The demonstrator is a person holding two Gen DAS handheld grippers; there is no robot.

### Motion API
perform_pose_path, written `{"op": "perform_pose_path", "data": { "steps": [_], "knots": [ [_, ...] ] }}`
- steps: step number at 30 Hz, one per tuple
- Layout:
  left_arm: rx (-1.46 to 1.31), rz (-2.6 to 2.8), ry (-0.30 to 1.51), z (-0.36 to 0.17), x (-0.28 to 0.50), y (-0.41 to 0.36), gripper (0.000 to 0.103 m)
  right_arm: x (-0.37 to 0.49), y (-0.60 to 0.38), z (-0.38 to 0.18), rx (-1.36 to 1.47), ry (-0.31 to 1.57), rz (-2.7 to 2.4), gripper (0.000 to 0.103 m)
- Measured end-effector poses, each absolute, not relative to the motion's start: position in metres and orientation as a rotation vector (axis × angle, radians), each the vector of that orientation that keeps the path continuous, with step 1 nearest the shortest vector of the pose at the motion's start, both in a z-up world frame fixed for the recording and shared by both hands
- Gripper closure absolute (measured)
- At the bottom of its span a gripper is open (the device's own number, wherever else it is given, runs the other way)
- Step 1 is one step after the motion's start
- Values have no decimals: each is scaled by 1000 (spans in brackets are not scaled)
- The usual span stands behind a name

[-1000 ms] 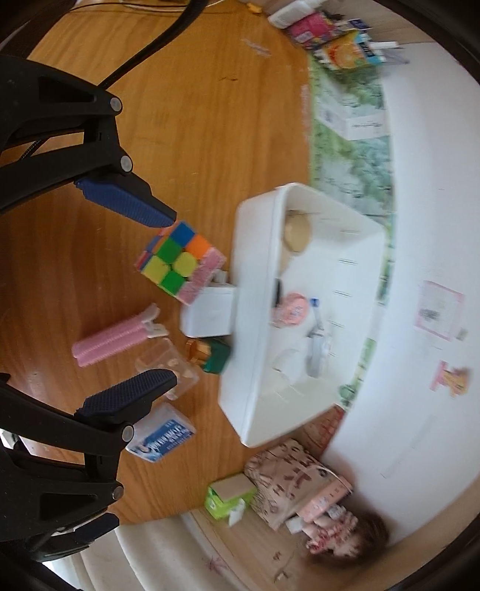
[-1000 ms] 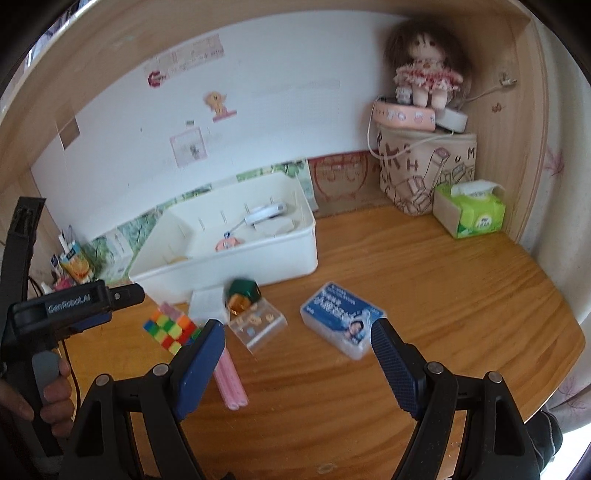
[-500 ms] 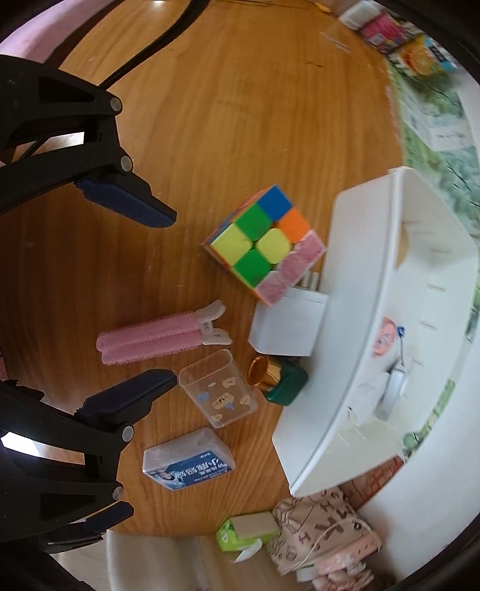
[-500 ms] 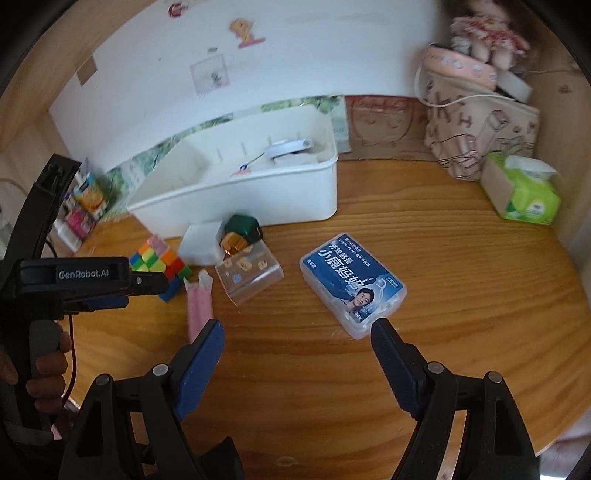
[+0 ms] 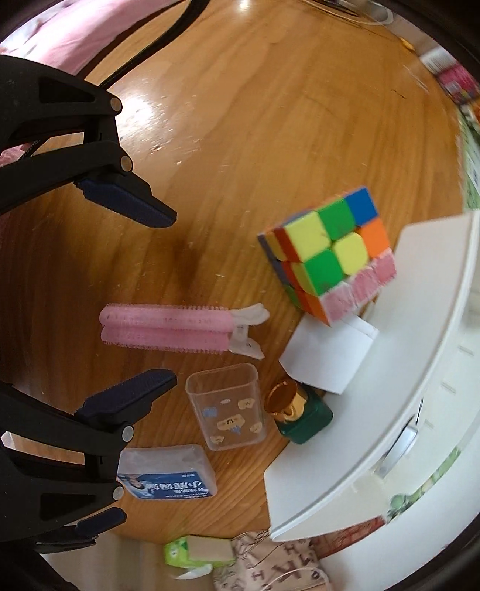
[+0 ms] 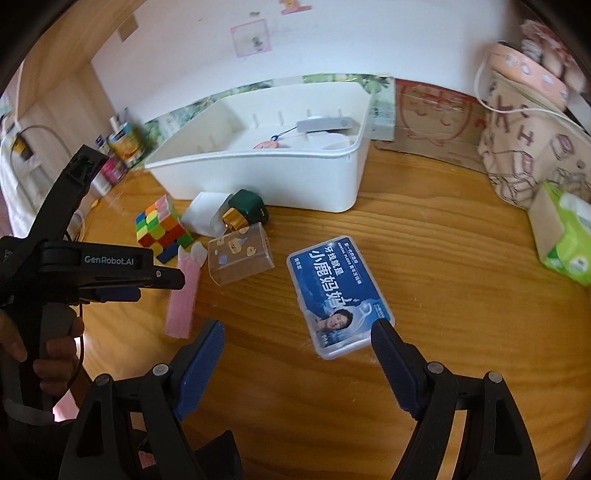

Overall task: Organize rigid objects
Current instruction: 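Lower the left tool over the pink hair curlers while the right tool lowers over the blue floss box, then close the left gripper on the pink curlers while the right gripper closes on the floss box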

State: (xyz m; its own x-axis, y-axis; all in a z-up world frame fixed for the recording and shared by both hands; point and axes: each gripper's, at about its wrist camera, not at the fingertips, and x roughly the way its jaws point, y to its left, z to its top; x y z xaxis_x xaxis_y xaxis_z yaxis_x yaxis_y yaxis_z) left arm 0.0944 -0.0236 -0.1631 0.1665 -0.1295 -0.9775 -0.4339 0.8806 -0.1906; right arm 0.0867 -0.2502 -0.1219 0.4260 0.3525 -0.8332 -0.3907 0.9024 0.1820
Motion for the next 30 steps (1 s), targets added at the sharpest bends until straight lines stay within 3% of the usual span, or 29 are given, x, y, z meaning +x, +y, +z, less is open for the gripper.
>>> {"op": "perform_pose_path", "data": {
  "steps": [12, 18, 26, 30],
  "knots": [
    [-609, 319, 1379, -178, 84, -31, 24, 109, -251, -136, -161, 1064, 579, 21],
    [-646, 345, 1369, -182, 91, -32, 37, 124, -251, -147, -195, 1078, 601, 21],
    [-639, 403, 1353, -181, 112, -34, 68, 140, -245, -160, -224, 1079, 639, 21],
    [-609, 408, 1363, -180, 135, -40, 73, 145, -243, -163, -221, 1079, 654, 21]
  ]
}}
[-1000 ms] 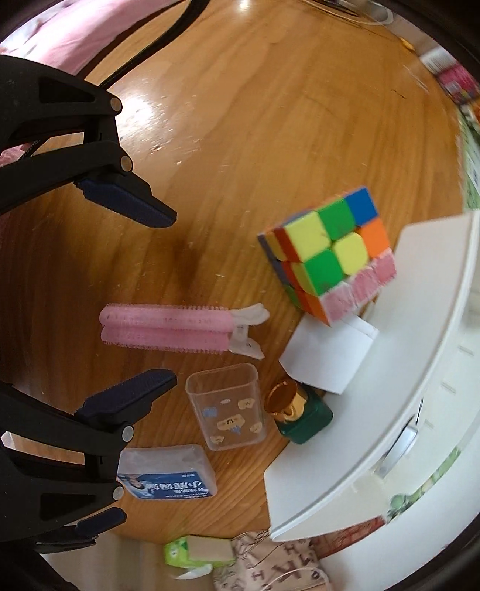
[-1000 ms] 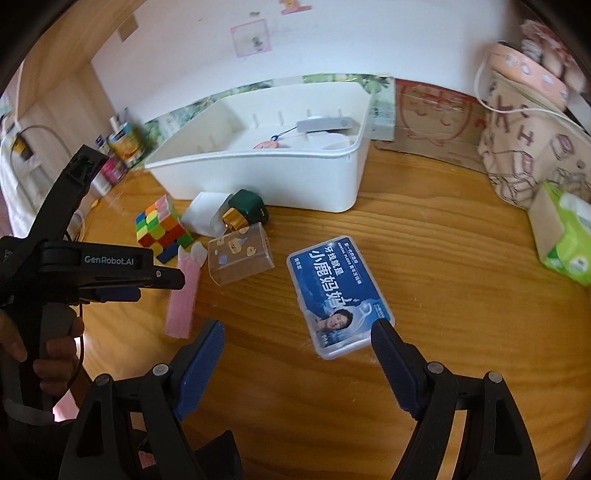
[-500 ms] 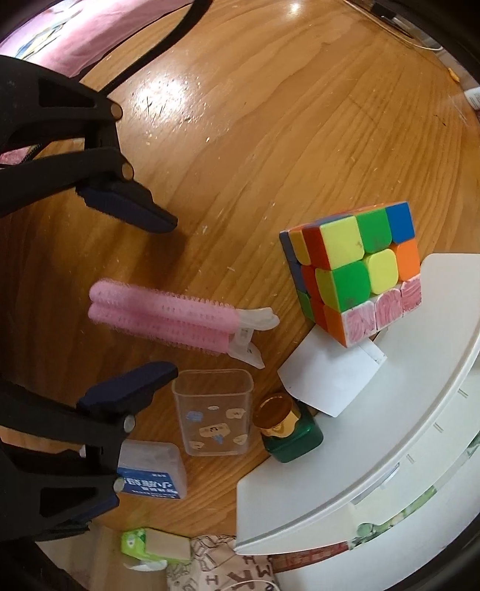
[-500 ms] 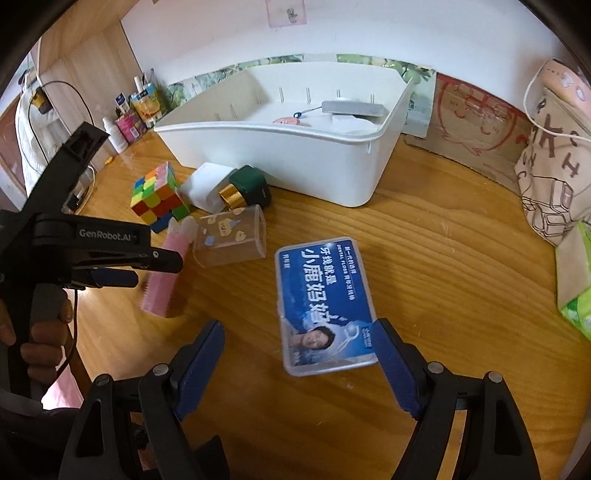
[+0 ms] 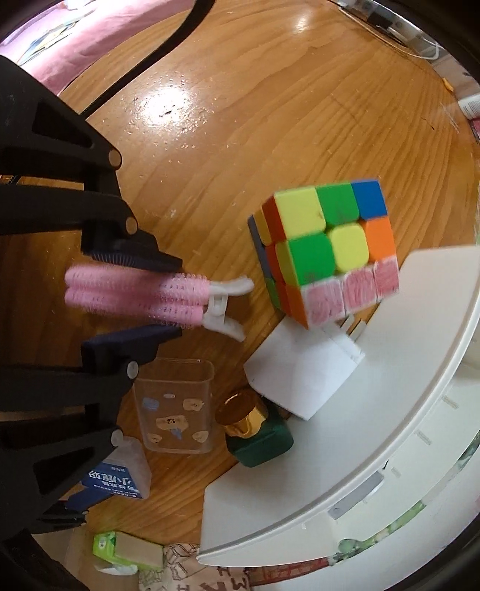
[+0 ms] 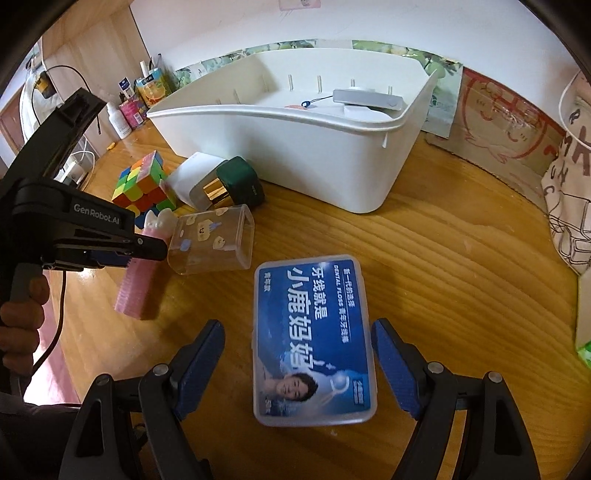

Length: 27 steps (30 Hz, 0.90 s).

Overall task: Organize rigid objects
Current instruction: 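Close the left gripper on the pink curlers while the right gripper closes on the floss box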

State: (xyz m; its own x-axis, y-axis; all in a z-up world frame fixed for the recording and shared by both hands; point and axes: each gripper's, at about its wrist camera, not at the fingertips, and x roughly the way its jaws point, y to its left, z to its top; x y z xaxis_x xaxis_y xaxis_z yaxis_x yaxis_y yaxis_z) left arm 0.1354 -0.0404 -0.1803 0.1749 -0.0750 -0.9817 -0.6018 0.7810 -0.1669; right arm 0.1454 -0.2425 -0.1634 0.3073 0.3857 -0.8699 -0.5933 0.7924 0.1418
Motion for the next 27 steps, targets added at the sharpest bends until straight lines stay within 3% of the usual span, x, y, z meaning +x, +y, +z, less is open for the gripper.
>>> {"op": "perform_pose_path", "data": {
  "steps": [5, 10, 27],
  "knots": [
    [-581, 379, 1385, -180, 145, -53, 74, 149, -243, -166, -195, 1102, 658, 22],
    [-582, 361, 1388, -182, 137, -64, 74, 150, -248, -168, -180, 1111, 625, 39],
    [-594, 323, 1211, -139, 81, -44, 74, 126, -261, -153, -109, 1143, 588, 39]
  ]
}}
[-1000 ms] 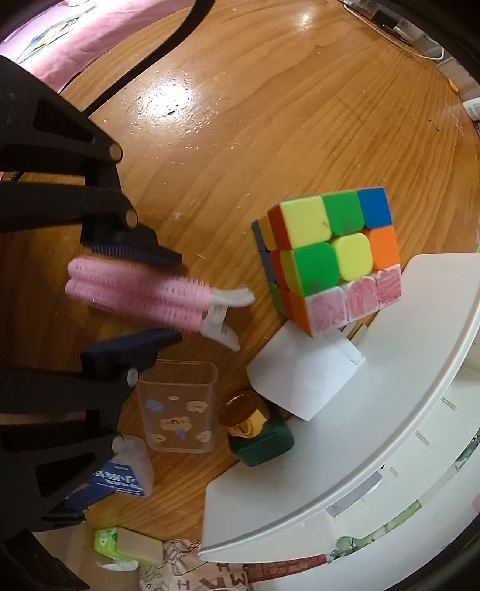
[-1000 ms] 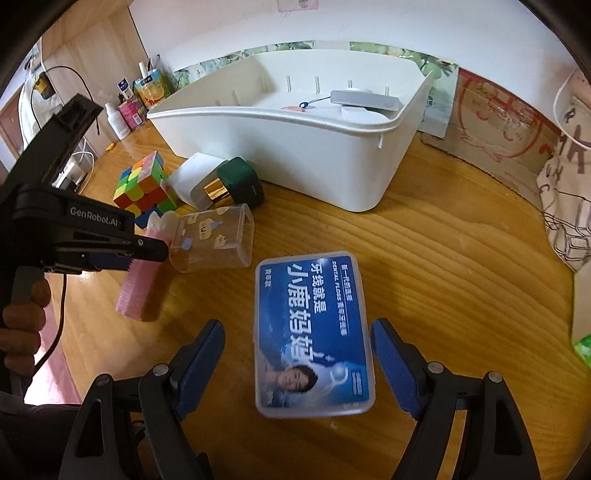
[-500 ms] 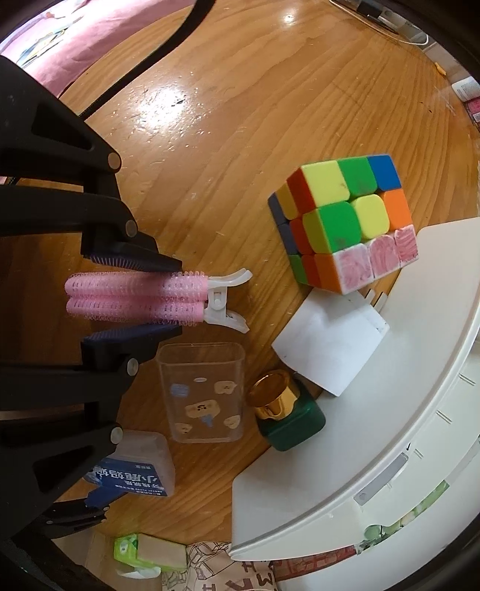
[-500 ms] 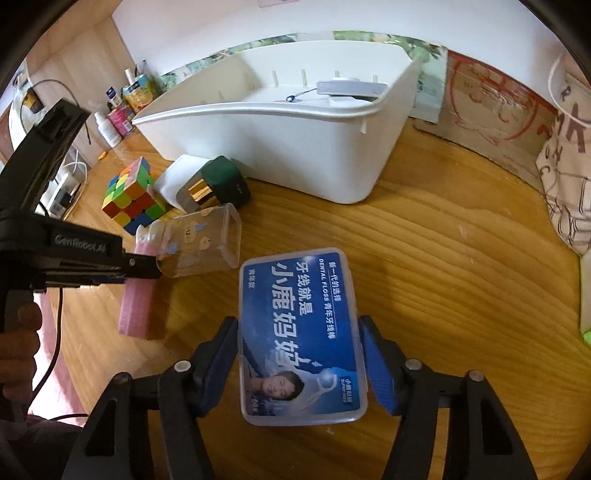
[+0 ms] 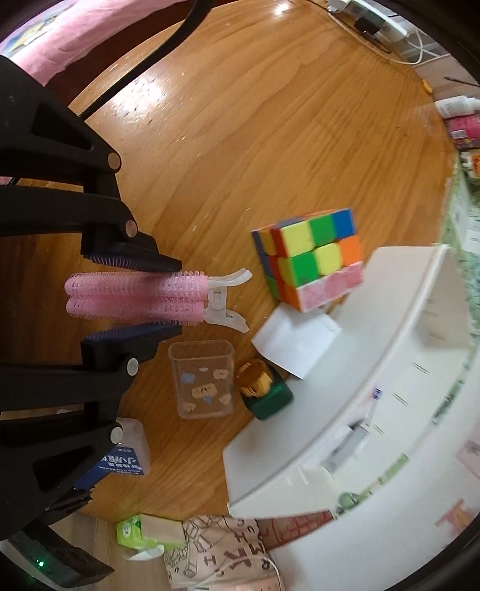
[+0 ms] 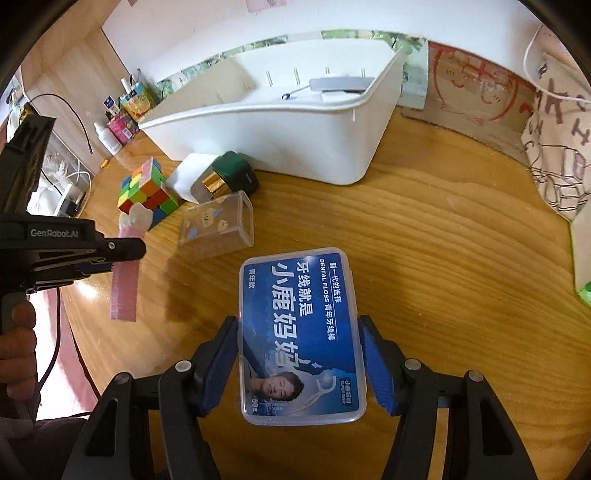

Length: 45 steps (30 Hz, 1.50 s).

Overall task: Organize rigid objects
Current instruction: 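Close the left gripper on the pink curlers while the right gripper closes on the floss box, then lift the curlers and floss box with both grippers and carry them over the bin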

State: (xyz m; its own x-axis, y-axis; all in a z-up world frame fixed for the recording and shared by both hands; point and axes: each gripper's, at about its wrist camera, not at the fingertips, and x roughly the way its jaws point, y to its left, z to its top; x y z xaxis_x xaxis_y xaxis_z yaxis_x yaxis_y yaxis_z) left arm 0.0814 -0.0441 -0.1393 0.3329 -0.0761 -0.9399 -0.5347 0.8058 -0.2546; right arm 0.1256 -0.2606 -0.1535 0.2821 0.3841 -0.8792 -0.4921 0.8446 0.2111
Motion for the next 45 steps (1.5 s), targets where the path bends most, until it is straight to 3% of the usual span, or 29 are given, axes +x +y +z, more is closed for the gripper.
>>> {"op": "perform_pose_path", "data": {
  "steps": [20, 45],
  "knots": [
    [-511, 272, 1036, -97, 72, -2, 74, 88, -232, -91, -59, 862, 584, 39],
    [-310, 119, 845, -56, 134, 73, 74, 153, -173, -50, 156, 603, 413, 39]
  ]
}}
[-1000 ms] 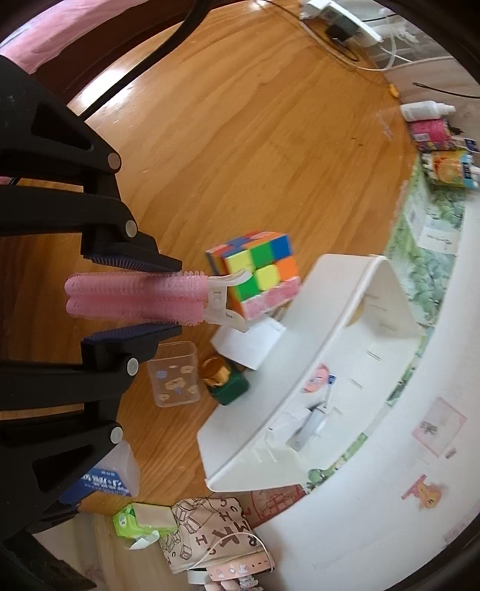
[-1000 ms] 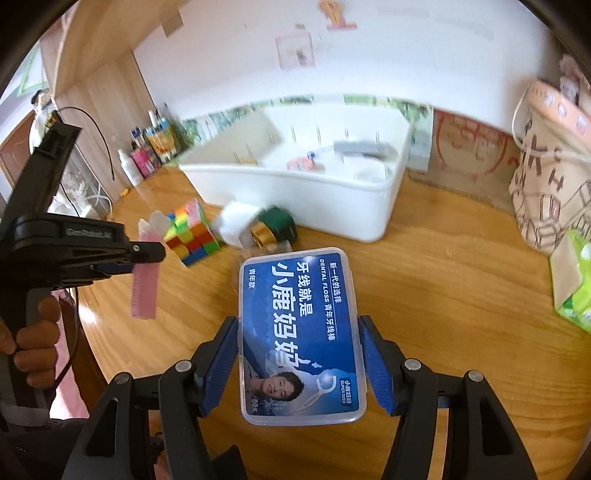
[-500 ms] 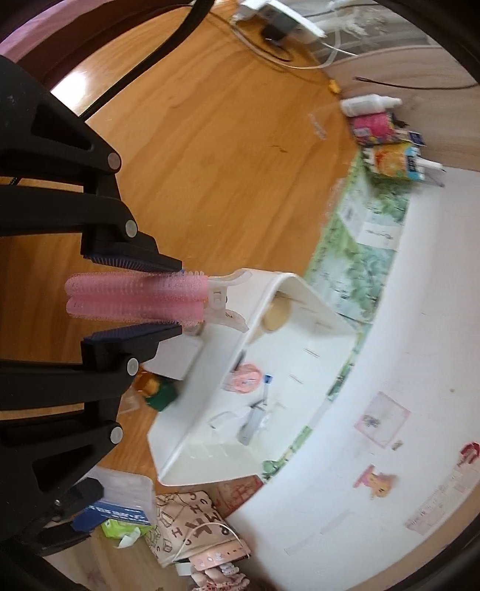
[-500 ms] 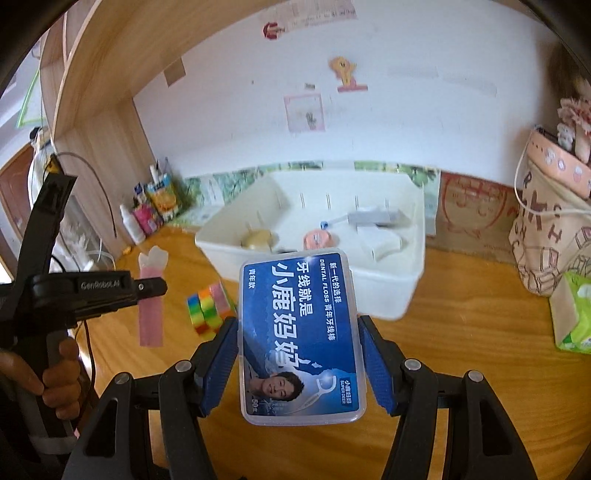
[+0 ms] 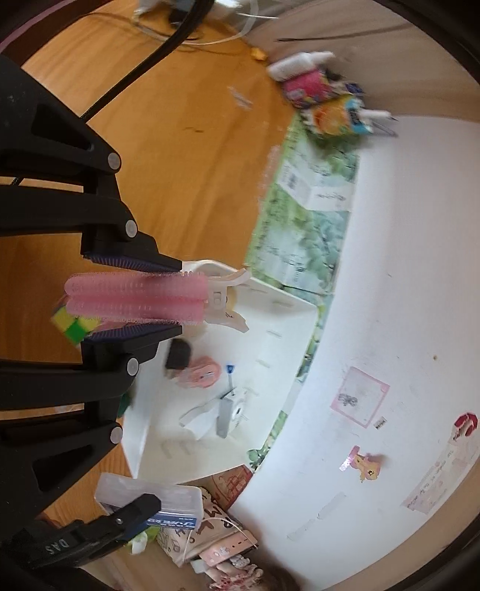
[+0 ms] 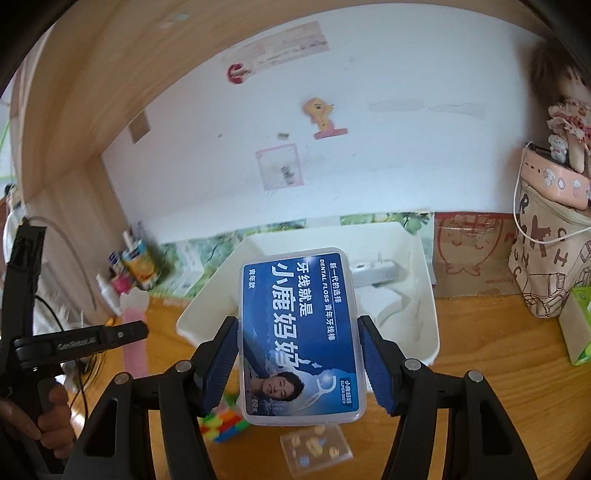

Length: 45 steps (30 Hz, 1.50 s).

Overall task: Organize rigid objects
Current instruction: 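Lift the curlers and floss box with both grippers and carry them over the bin, then open both grippers to drop the curlers and floss box into the bin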

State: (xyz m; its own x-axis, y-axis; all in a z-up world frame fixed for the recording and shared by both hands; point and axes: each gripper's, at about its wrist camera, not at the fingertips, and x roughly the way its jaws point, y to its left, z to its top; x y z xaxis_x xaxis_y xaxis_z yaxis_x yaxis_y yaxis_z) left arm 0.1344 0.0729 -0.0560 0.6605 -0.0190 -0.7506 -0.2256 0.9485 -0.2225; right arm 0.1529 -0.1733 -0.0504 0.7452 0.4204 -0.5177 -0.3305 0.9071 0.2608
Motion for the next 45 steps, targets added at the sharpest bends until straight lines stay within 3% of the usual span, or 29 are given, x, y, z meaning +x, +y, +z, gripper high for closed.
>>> {"op": "perform_pose_path", "data": {
  "steps": [16, 25, 30, 34, 37, 45],
  "knots": [
    [143, -6, 640, -54, 189, 47, 74, 203, -163, -88, 287, 543, 274, 39],
    [234, -53, 632, -72, 199, 28, 73, 212, -158, -104, 300, 575, 231, 38],
    [215, -66, 661, -76, 204, 26, 71, 211, -157, -102, 285, 561, 232, 29],
    [213, -73, 656, -75, 202, 25, 59, 207, -158, -100, 289, 547, 224, 27],
    [208, -77, 651, -70, 201, 25, 39, 204, -160, -97, 298, 541, 211, 26],
    [177, -64, 605, -46, 184, 34, 32, 185, -162, -72, 288, 493, 195, 22]
  ]
}}
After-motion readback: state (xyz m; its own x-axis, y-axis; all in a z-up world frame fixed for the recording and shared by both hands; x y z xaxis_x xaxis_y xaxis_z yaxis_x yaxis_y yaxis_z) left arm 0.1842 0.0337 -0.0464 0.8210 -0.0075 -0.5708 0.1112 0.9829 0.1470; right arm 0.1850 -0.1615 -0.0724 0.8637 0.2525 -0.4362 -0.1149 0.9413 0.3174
